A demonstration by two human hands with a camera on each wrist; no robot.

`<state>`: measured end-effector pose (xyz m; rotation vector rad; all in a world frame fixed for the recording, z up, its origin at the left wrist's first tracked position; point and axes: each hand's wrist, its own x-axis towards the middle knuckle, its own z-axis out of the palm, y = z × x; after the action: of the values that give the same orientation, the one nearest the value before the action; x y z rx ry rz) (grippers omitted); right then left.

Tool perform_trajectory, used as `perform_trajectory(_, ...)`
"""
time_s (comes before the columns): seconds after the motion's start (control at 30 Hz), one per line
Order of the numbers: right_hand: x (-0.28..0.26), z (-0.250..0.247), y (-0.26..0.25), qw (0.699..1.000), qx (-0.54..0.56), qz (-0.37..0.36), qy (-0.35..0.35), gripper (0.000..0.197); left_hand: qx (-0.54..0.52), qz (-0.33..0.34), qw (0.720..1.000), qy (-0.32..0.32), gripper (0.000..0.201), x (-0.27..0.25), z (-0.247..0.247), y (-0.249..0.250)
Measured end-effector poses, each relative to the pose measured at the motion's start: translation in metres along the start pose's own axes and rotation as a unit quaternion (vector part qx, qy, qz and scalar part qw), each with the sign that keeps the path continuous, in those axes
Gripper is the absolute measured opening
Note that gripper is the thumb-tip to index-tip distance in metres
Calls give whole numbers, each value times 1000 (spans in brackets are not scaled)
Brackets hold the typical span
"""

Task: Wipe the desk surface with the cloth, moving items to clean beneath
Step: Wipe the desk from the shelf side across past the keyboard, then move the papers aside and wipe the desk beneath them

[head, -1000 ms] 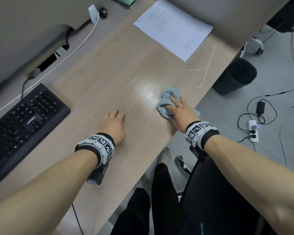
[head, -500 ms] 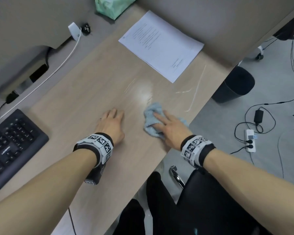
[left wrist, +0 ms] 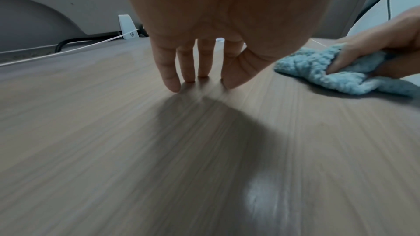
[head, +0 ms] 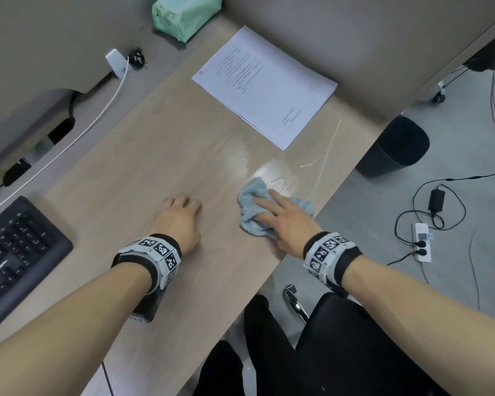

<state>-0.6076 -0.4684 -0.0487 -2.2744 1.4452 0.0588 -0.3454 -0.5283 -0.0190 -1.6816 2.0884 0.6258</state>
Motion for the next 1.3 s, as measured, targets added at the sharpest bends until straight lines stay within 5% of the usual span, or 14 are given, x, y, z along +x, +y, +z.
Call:
perform_trajectory(0.23, 12, -15, 49, 987, 36, 150, 50, 42, 10, -20, 999, -29, 64, 1, -7, 6)
perform_trajectory(0.37, 19, -17, 30, 989, 37, 144, -24, 48, -26, -57, 997, -49, 54, 9, -21, 14)
perform_trajectory(0.53, 7, -64, 45, 964, 203, 167, 46, 34, -188, -124, 974, -6, 40, 32, -40, 25)
perform_trajectory(0.67, 16, -113, 70, 898, 331, 266, 111, 33, -389, -168, 906, -18, 12, 59, -59, 40)
perform_trajectory(0.73, 30, -127, 91, 812, 451, 343, 141, 32, -475, -175, 862, -30, 14, 68, -71, 55)
perform_trajectory(0.83, 55, -149, 122, 640, 613, 421, 193, 12, -530, -179, 828, -32, 19, 88, -88, 75)
perform_trajectory(0.9, 72, -159, 142, 586, 644, 450, 200, 7, -563, -182, 805, -33, 16, 100, -96, 85)
perform_trajectory(1.0, 91, -164, 172, 550, 666, 465, 194, 5, -616, -187, 764, -50, 10, 123, -106, 96)
perform_trajectory(1.13, 106, -159, 197, 563, 669, 452, 179, 29, -652, -204, 727, -63, 7, 153, -112, 102)
perform_trajectory(1.23, 121, -160, 197, 521, 690, 456, 210, 15, -658, -209, 720, -72, 10, 165, -114, 104)
perform_trajectory(1.3, 132, -161, 194, 537, 675, 466, 197, 15, -659, -216, 717, -75, 19, 170, -115, 103)
